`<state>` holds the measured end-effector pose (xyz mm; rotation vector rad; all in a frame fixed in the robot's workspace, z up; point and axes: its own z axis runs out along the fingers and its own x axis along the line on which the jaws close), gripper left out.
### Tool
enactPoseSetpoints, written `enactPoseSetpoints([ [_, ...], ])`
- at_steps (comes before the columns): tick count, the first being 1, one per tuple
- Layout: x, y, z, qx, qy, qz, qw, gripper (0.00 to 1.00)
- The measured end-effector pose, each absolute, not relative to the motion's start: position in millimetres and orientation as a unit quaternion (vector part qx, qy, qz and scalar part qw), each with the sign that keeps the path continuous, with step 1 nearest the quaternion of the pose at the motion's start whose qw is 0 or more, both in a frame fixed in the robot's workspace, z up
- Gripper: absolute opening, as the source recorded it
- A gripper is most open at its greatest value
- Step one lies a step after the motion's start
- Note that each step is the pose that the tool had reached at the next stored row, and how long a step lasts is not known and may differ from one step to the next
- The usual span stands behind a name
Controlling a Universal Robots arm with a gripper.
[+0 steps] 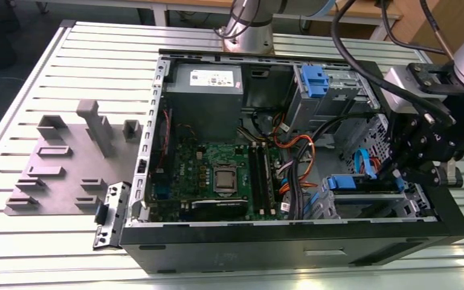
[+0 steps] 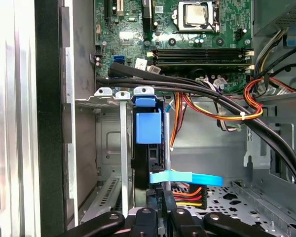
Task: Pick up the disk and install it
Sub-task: 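Insert the second disk wire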
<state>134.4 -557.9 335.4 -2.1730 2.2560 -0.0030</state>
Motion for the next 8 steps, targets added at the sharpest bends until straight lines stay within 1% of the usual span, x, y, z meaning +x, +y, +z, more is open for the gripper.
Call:
enactPoseSetpoints([
  [8,134.4,-558.9,334.1,-0.694,0.72,-0.001,0.005,0.17],
])
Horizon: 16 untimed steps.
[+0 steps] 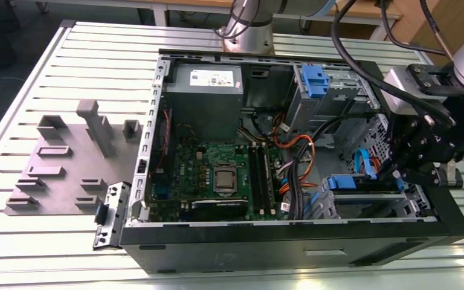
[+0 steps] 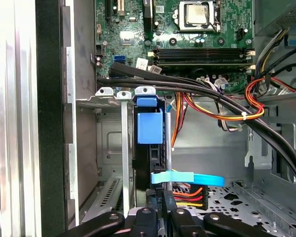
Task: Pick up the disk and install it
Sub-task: 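Insert the second disk wire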
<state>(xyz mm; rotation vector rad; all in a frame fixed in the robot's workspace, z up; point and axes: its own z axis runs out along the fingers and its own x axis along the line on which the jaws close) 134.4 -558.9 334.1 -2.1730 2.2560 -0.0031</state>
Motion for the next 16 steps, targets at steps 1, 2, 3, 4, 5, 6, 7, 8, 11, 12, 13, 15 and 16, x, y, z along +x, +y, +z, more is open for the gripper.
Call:
enactPoseSetpoints([
  [1,134.4,-558.9,333.6,-0.694,0.72,-0.001,0.005,0.17],
  [2,134.4,-558.9,333.2,-0.694,0.72,-0.001,0.005,0.17],
  [3,134.4,-558.9,332.8,-0.694,0.72,-0.001,0.004,0.17],
  [4,134.4,-558.9,332.4,-0.694,0.72,-0.001,0.004,0.17],
  [5,134.4,-558.9,331.7,-0.694,0.72,-0.001,0.004,0.17],
  [6,134.4,-558.9,331.1,-0.694,0.72,-0.001,0.004,0.17],
  [7,134.4,-558.9,330.9,-0.694,0.72,-0.001,0.004,0.17],
  [8,134.4,-558.9,330.7,-0.694,0.72,-0.001,0.004,0.17],
  [11,134.4,-558.9,330.8,-0.694,0.72,-0.001,0.005,0.17],
  [12,134.4,-558.9,331.3,-0.694,0.72,-0.001,0.005,0.17],
  [13,134.4,-558.9,332.0,-0.694,0.72,0.0,0.005,0.17],
  [15,134.6,-558.9,333.8,-0.694,0.72,-0.001,0.005,0.17],
  [16,134.6,-558.9,335.1,-0.694,0.72,-0.001,0.005,0.17],
])
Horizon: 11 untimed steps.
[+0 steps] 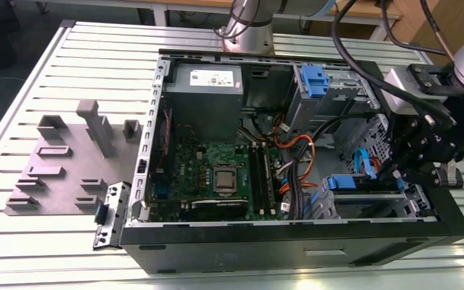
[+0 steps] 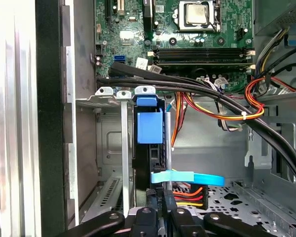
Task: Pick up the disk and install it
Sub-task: 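Insert the second disk wire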
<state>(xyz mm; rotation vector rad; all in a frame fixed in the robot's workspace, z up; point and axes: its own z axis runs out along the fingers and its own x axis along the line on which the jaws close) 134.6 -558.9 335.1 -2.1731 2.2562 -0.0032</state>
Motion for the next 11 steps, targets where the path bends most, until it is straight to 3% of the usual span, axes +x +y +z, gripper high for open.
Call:
enactPoseSetpoints([
  [11,134.7,-558.9,336.0,-0.694,0.72,-0.001,0.005,0.17],
])
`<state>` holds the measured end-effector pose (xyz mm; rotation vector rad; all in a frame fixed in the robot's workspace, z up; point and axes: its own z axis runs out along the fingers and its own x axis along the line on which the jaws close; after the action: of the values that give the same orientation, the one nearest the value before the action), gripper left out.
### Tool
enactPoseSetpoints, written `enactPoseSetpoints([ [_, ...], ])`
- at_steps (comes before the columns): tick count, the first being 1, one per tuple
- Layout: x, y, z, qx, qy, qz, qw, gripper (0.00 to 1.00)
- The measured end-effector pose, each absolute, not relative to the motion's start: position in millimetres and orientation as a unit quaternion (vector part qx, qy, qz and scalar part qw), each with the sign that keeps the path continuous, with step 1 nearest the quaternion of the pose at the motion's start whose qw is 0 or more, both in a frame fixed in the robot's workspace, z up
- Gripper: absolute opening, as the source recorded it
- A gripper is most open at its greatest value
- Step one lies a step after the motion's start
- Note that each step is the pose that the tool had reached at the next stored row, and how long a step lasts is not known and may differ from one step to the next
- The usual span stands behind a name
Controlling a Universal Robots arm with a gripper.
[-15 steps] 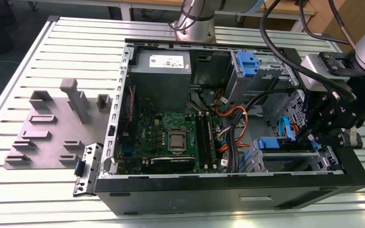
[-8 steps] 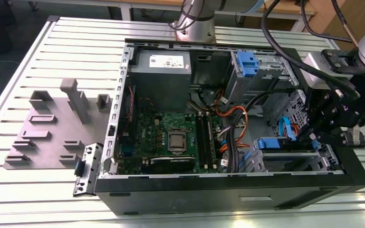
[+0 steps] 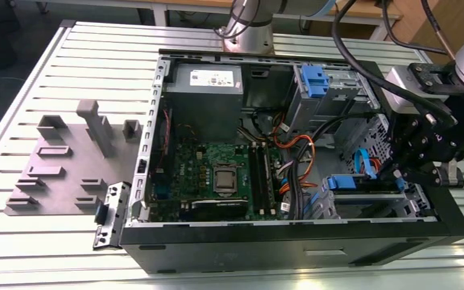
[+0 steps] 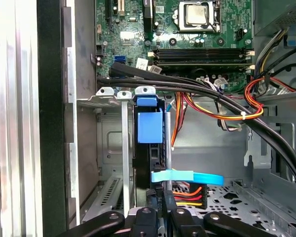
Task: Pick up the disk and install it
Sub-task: 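Insert the second disk wire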
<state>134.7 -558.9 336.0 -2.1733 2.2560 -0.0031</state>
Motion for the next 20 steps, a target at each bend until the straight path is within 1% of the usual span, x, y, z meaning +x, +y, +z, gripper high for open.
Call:
enactPoseSetpoints([
  [20,134.2,-558.9,332.0,-0.694,0.72,-0.001,0.004,0.17],
])
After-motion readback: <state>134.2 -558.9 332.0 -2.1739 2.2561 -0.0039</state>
